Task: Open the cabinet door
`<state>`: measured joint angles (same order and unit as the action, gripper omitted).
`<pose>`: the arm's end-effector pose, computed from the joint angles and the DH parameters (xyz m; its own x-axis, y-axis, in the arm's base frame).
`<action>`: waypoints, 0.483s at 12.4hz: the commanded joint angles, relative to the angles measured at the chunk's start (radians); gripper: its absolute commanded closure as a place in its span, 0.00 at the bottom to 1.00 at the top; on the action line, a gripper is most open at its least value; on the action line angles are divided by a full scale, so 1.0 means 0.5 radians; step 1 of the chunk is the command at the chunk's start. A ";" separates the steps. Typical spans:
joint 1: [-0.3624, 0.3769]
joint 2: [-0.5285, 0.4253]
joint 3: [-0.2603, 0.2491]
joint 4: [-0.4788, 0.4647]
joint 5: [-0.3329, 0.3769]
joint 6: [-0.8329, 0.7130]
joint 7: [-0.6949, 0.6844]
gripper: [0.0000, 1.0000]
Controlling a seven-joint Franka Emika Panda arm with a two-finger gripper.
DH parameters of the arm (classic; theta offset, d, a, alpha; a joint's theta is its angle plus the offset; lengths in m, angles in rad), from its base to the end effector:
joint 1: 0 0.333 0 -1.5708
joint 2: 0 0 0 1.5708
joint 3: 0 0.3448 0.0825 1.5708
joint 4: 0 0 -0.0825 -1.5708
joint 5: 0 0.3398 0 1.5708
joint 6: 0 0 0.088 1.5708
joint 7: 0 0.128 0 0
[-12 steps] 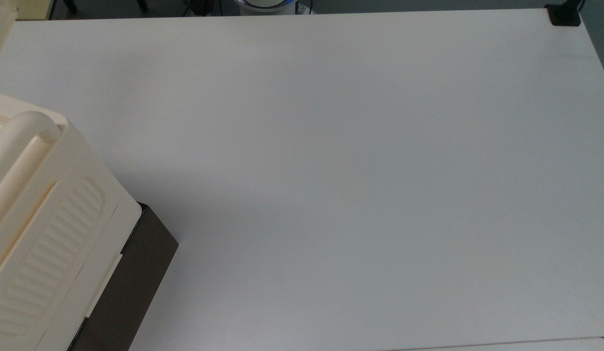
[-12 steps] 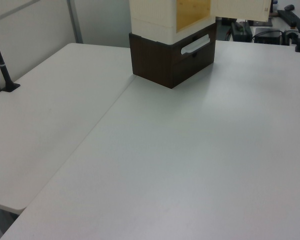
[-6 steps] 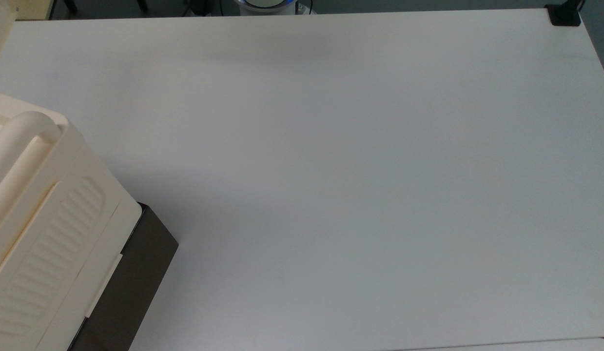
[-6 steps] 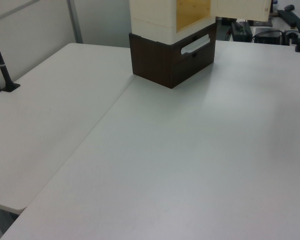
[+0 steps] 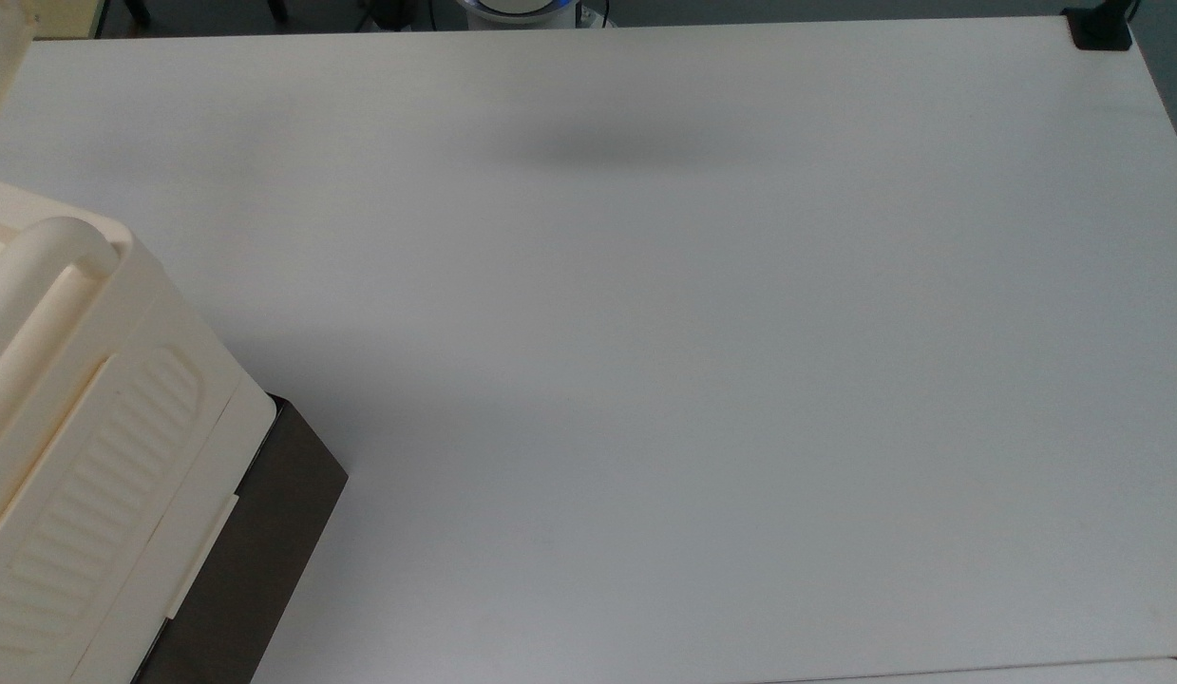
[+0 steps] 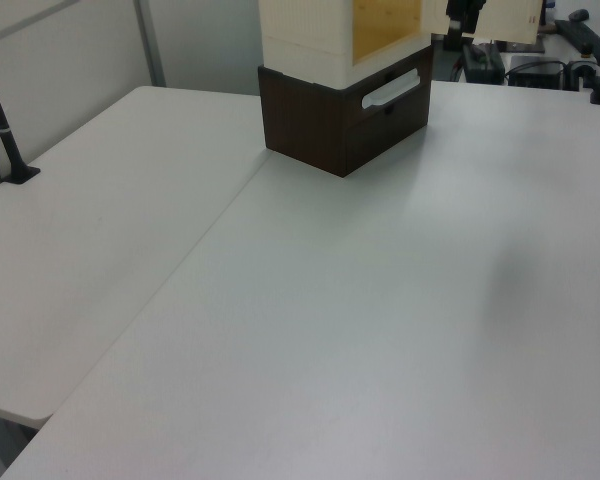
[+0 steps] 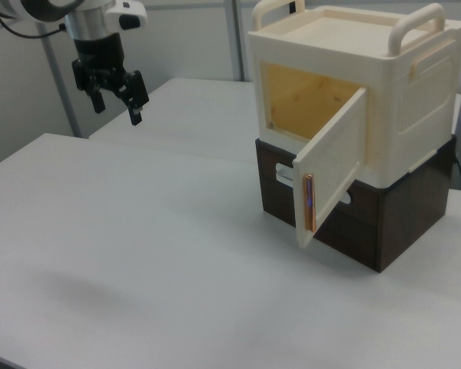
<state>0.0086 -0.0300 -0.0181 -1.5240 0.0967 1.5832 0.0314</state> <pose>0.5037 0.0073 0.6694 0.9954 -0.0419 0.0859 -0.0333 -0.9945 -0.0996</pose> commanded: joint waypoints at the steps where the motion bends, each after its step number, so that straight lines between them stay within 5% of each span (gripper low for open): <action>1: 0.121 0.081 -0.077 -0.011 -0.098 -0.006 -0.059 0.00; 6: 0.127 0.106 -0.077 -0.032 -0.276 0.045 -0.090 0.00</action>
<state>0.0493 0.0357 -0.0336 -1.5310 -0.0093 1.5832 0.0060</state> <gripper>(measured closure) 0.000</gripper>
